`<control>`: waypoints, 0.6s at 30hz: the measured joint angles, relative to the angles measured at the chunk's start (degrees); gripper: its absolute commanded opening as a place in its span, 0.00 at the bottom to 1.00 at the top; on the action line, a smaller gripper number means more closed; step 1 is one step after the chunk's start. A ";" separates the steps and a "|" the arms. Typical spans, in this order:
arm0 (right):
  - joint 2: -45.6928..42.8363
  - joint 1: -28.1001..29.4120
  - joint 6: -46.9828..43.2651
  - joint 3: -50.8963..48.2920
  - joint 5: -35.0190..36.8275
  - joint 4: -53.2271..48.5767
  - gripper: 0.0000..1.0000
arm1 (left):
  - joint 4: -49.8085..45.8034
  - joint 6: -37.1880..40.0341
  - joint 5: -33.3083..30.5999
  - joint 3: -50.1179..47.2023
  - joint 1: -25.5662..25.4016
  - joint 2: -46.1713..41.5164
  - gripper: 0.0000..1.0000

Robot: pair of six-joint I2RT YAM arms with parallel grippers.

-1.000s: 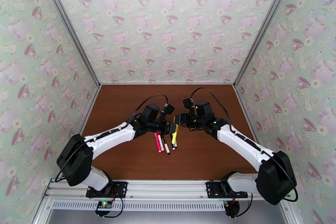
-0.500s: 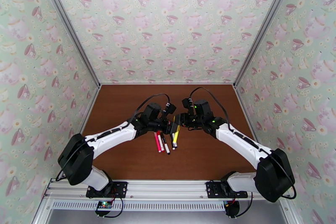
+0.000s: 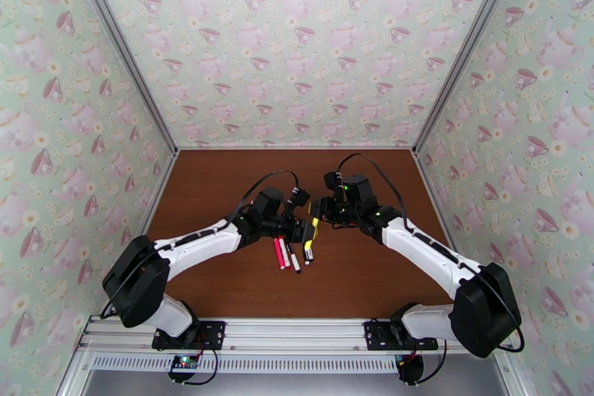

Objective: Open the pen caps

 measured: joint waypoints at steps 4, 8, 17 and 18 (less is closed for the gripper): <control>0.00 0.00 1.66 0.07 0.04 0.66 0.08 | 0.90 -0.24 0.00 -0.11 -0.35 0.00 0.37; 0.00 0.00 2.51 0.09 0.04 0.87 0.07 | 1.77 -0.68 -0.02 -0.11 -0.39 0.00 0.28; -0.48 0.35 3.48 0.09 3.45 -0.59 0.00 | 0.68 1.07 -3.28 0.35 -1.62 -0.11 0.08; -0.76 0.55 3.74 0.09 4.66 -1.42 0.00 | -0.35 1.66 -4.85 0.68 -2.29 -0.20 0.07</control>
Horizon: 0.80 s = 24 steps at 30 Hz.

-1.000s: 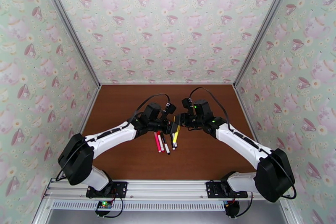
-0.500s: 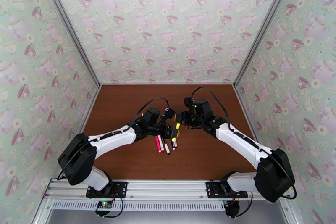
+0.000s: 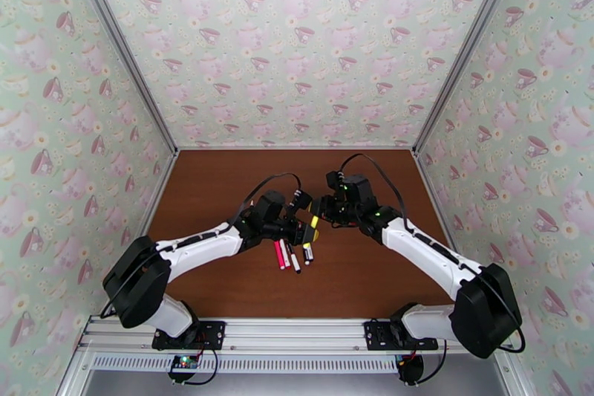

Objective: Open the pen caps

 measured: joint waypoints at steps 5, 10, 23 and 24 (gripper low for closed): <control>-2.14 0.52 1.53 0.00 3.96 -2.73 0.00 | -3.96 2.95 -8.31 2.03 -3.41 -0.72 0.05; -4.57 0.37 1.64 -0.31 4.15 -2.40 0.00 | -3.93 3.82 -8.26 2.60 -3.78 -1.64 0.06; -12.17 -9.20 -0.02 -4.28 -4.07 8.50 0.00 | -7.19 2.80 3.72 2.23 -1.22 -3.76 0.06; -12.22 -9.20 -0.24 -4.28 -3.91 8.17 0.00 | -8.24 3.10 2.91 2.27 -1.38 -3.76 0.06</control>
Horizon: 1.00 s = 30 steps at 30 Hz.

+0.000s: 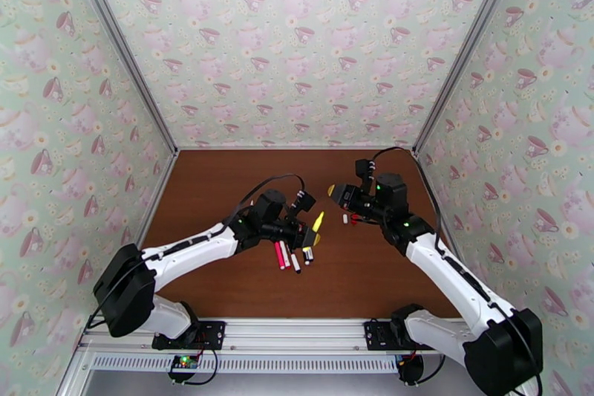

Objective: Open the pen caps

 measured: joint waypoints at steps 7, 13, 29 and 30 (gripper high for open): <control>0.33 -0.50 -2.14 0.98 4.09 -5.42 0.02 | -2.49 0.61 -4.09 0.02 -1.27 -0.24 0.07; 4.11 -2.23 -9.42 6.23 7.56 -15.50 0.04 | -0.28 -1.90 -8.46 -2.49 -0.79 -3.74 0.07; 21.42 -11.19 -18.71 8.44 19.04 -28.57 0.07 | 2.80 -5.53 -15.21 -7.74 3.37 -11.58 0.08; 22.43 -11.67 -18.97 8.50 19.06 -28.48 0.07 | 2.78 -5.53 -15.54 -8.11 3.37 -11.93 0.07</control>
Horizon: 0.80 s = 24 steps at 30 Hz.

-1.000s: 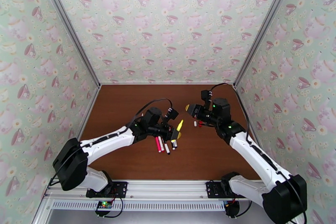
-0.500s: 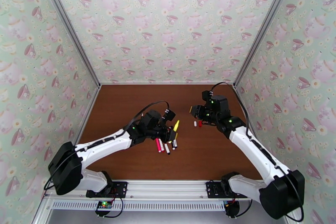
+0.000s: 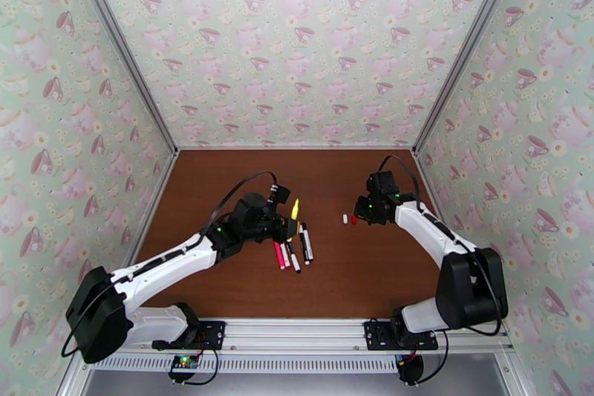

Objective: Open the pen caps

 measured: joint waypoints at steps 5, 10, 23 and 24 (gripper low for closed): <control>5.49 -1.42 -1.46 1.40 0.00 0.48 0.07 | -0.63 0.00 -0.70 -1.44 0.00 -0.31 0.08; 10.25 -2.67 -2.78 2.71 -0.04 1.11 0.09 | -1.01 0.00 -1.46 -2.14 0.00 -0.33 0.08; 16.00 -3.76 -3.80 3.13 -0.50 3.13 0.10 | -1.01 -0.02 -1.75 -2.45 0.00 0.31 0.08; 16.33 -3.76 -3.80 3.30 -0.52 3.34 0.11 | -1.01 -0.02 -1.75 -2.45 0.00 0.50 0.08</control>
